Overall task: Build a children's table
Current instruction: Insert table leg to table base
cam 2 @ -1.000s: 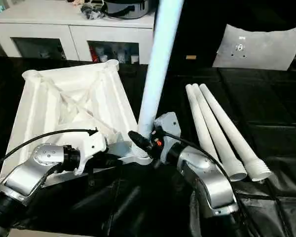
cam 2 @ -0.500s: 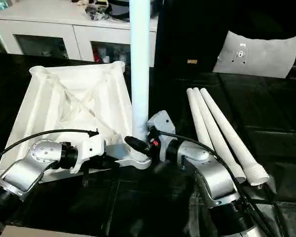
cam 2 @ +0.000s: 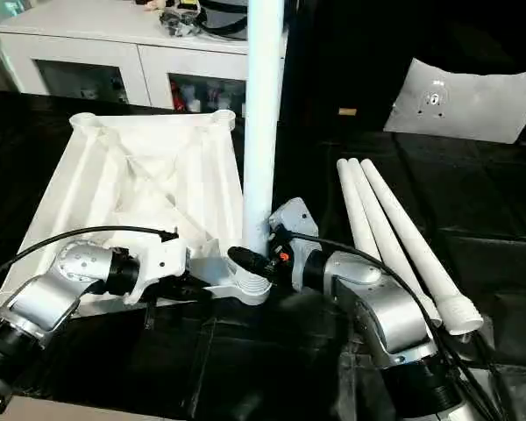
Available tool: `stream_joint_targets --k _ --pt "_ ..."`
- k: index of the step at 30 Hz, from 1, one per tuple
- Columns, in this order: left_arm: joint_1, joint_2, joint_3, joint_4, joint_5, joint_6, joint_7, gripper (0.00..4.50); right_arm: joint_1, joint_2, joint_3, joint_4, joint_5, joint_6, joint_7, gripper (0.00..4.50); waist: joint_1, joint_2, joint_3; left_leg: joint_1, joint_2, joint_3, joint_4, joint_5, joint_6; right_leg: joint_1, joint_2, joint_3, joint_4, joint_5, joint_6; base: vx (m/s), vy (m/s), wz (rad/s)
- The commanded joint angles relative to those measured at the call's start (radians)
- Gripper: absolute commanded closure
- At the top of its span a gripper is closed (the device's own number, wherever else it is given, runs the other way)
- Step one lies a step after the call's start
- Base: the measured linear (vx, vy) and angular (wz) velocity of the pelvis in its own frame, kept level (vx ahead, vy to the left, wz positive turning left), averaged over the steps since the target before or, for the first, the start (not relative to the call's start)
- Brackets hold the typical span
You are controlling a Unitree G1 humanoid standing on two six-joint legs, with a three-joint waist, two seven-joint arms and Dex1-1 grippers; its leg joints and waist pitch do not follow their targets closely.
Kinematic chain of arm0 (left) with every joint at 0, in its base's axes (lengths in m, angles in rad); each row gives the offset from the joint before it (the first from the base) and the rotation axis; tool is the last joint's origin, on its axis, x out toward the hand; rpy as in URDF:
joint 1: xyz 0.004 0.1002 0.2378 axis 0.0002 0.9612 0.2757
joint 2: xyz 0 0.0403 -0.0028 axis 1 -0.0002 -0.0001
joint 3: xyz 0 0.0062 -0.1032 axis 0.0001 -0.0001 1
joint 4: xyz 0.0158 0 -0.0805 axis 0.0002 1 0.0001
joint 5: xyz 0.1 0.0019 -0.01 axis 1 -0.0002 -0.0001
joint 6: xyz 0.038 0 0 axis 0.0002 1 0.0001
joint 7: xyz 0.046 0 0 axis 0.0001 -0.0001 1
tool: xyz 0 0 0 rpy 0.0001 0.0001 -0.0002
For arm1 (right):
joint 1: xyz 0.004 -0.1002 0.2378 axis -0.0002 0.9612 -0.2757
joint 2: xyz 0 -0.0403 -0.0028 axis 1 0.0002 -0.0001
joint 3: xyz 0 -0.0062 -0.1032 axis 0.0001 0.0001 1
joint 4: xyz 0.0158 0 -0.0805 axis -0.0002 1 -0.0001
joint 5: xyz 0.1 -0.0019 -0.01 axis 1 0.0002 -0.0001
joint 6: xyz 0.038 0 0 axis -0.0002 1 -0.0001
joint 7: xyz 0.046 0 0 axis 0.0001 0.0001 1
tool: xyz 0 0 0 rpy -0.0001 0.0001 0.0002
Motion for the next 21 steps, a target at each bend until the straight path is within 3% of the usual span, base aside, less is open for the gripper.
stream_joint_targets --k 1,3,4,6,9,10,11,13,18,19,21 --pt "-0.001 0.007 -0.039 0.009 0.041 -0.012 -0.039 4.5 0.016 -0.001 0.002 0.048 -0.011 0.01 -0.009 2.59 -0.001 0.014 -0.048 0.004 0.075 -0.022 -0.086 -0.096 -0.018 0.041 -0.096 0.058 -0.066 -0.005 -0.243 0.0 0.0 0.0" --pt "-0.006 0.001 -0.037 0.013 0.04 -0.014 -0.045 4.5 0.018 0.027 -0.029 0.079 0.017 -0.001 -0.022 2.59 -0.002 0.018 -0.046 0.005 0.075 -0.022 -0.089 -0.124 -0.021 0.038 -0.099 0.058 -0.07 -0.038 -0.246 0.0 0.0 0.0" --pt "-0.006 0.001 -0.037 0.013 0.04 -0.014 -0.045 4.5 0.018 0.027 -0.029 0.079 0.017 -0.001 -0.022 2.59 -0.001 0.015 -0.045 0.005 0.075 -0.022 -0.089 -0.139 -0.025 0.039 -0.099 0.059 -0.073 -0.064 -0.246 0.0 0.0 0.0" --pt "-0.007 0.0 -0.037 0.016 0.041 -0.015 -0.047 4.5 0.019 0.034 -0.038 0.088 0.024 -0.004 -0.025 2.59 -0.001 0.015 -0.045 0.005 0.077 -0.023 -0.091 -0.136 -0.025 0.039 -0.098 0.059 -0.072 -0.065 -0.244 0.0 0.0 0.0" --pt "-0.016 -0.007 -0.029 0.029 0.042 -0.017 -0.036 4.5 0.056 0.056 -0.085 0.121 0.072 -0.007 -0.014 2.59 0.003 0.022 -0.046 0.007 0.077 -0.021 -0.09 -0.14 -0.024 0.038 -0.099 0.06 -0.075 -0.053 -0.247 0.0 0.0 0.0" --pt "-0.021 -0.009 -0.026 0.035 0.041 -0.016 -0.033 4.5 0.081 0.068 -0.109 0.138 0.095 -0.012 -0.006 2.59 0.004 0.019 -0.048 0.005 0.077 -0.022 -0.09 -0.129 -0.022 0.041 -0.098 0.058 -0.071 -0.032 -0.25 0.0 0.0 0.0" --pt "-0.024 -0.01 -0.023 0.039 0.041 -0.016 -0.03 4.5 0.101 0.076 -0.125 0.151 0.11 -0.019 0.001 2.59 0.006 0.026 -0.047 0.004 0.077 -0.023 -0.09 -0.128 -0.022 0.04 -0.099 0.058 -0.07 -0.026 -0.252 0.0 0.0 0.0" --pt "-0.029 -0.012 -0.018 0.046 0.04 -0.014 -0.027 4.5 0.149 0.089 -0.14 0.173 0.122 -0.051 0.013 2.59 0.009 0.028 -0.047 0.004 0.078 -0.023 -0.091 -0.146 -0.022 0.041 -0.101 0.057 -0.073 -0.042 -0.254 0.0 0.0 0.0" --pt "-0.033 -0.013 -0.016 0.055 0.043 -0.018 -0.025 4.5 0.171 0.103 -0.149 0.185 0.128 -0.075 0.014 2.6 0.011 0.027 -0.044 0.005 0.077 -0.024 -0.096 -0.163 -0.018 0.041 -0.1 0.057 -0.081 -0.094 -0.243 0.0 0.0 0.0" --pt "-0.038 -0.015 -0.014 0.066 0.046 -0.019 -0.021 4.5 0.193 0.119 -0.161 0.2 0.133 -0.11 0.011 2.6 0.012 0.034 -0.042 0.005 0.076 -0.024 -0.097 -0.17 -0.018 0.039 -0.101 0.057 -0.083 -0.117 -0.239 0.0 0.0 0.0" --pt "-0.043 -0.016 -0.013 0.075 0.049 -0.021 -0.019 4.5 0.215 0.127 -0.16 0.206 0.128 -0.141 0.013 2.6 0.011 0.032 -0.041 0.005 0.077 -0.024 -0.098 -0.193 -0.02 0.038 -0.102 0.058 -0.09 -0.161 -0.23 0.0 0.0 0.0"
